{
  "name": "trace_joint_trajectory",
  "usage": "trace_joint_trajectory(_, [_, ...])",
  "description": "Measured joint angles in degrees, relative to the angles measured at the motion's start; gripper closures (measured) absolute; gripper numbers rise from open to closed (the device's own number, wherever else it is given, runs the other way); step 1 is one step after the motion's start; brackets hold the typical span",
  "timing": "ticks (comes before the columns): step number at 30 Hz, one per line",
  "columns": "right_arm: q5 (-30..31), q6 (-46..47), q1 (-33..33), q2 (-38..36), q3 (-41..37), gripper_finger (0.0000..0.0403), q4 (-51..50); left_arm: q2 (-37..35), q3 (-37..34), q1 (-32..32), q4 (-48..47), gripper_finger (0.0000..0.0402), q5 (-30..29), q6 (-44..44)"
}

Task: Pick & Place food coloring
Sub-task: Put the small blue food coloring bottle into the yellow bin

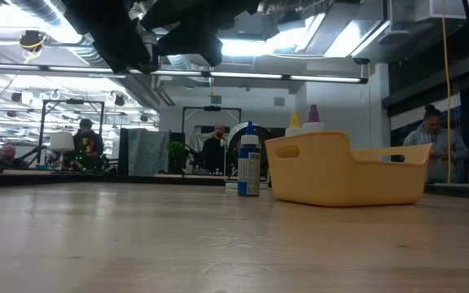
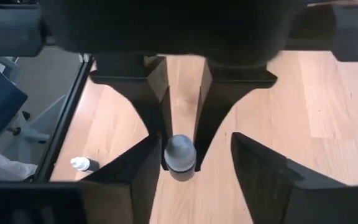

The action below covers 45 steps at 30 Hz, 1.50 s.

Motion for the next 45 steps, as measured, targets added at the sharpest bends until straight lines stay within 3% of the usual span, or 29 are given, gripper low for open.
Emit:
trace_joint_trajectory(13, [-3.52,0.34,0.01,0.0,0.0,0.0338,-0.28,-0.02,0.02,0.07,0.11,0.0341,-0.15,0.88])
trace_joint_trajectory(28, [-5.33,0.12,-0.03,-0.11,0.0,0.0362,-0.37,0.0,0.0,0.05,0.5,0.0341,0.35,0.86])
trace_joint_trajectory(33, [-6.45,0.13,-0.05,-0.15,-0.24,0.0349,-0.27,0.02,-0.02,0.02,1.11,0.0341,0.44,0.88])
trace_joint_trajectory(45, [-5.8,-0.23,0.06,-0.09,-0.37,0.0257,-0.76,0.02,0.0,0.09,2.92,0.0341,-0.5,0.86])
